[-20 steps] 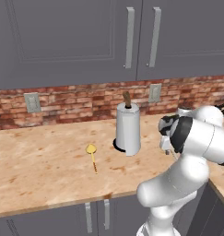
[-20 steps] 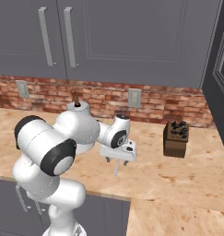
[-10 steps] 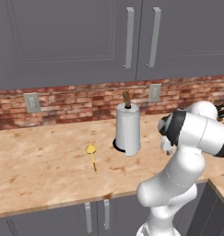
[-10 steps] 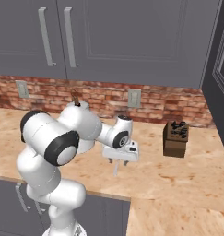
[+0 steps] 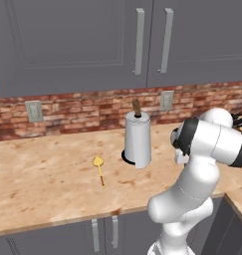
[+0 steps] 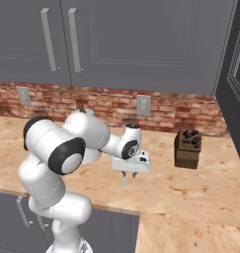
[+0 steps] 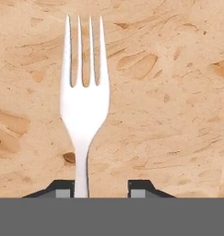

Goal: Take the fork and place it on the left side of the plate. Then take the spoon and place it on the right side of the plate. Make sure they're directly next to the plate.

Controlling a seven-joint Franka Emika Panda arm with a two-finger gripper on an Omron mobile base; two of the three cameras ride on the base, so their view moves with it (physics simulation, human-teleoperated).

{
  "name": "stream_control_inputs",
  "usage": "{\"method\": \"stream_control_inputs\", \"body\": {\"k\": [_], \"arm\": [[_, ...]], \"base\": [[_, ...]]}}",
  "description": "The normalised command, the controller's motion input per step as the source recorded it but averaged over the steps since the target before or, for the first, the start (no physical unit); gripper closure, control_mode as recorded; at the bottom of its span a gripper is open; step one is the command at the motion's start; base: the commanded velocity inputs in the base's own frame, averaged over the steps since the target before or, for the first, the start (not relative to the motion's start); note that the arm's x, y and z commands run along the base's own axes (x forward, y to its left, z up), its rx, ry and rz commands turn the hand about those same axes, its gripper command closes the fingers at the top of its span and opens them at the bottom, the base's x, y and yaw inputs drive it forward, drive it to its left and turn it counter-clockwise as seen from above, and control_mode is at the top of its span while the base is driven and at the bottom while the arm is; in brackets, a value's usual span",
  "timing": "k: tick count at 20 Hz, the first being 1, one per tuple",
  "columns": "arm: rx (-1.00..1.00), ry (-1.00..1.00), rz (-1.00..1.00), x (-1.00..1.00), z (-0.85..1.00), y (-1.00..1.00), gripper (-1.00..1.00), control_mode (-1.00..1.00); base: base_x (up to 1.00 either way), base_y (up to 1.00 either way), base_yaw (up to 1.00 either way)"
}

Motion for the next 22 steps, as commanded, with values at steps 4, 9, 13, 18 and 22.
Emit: {"method": "stream_control_inputs", "body": {"k": [4, 9, 13, 18, 22], "arm": [[-0.06, -0.08, 0.01, -0.03, -0.48, 0.27, 1.00, -1.00], [-0.03, -0.10, 0.00, -0.06, -0.15, 0.08, 1.00, -1.00], [0.00, -0.01, 0.00, -0.05, 0.00, 0.00, 1.00, -1.00], [0.00, 0.00, 0.00, -0.15, 0.16, -0.03, 1.00, -1.00], [0.00, -0.03, 0.00, -0.50, 0.55, -0.09, 1.00, -1.00]], "base": [[0.00, 0.00, 0.00], [0.00, 0.00, 0.00], [0.00, 0.00, 0.00], [0.00, 0.00, 0.00], [0.00, 0.00, 0.00]]}}
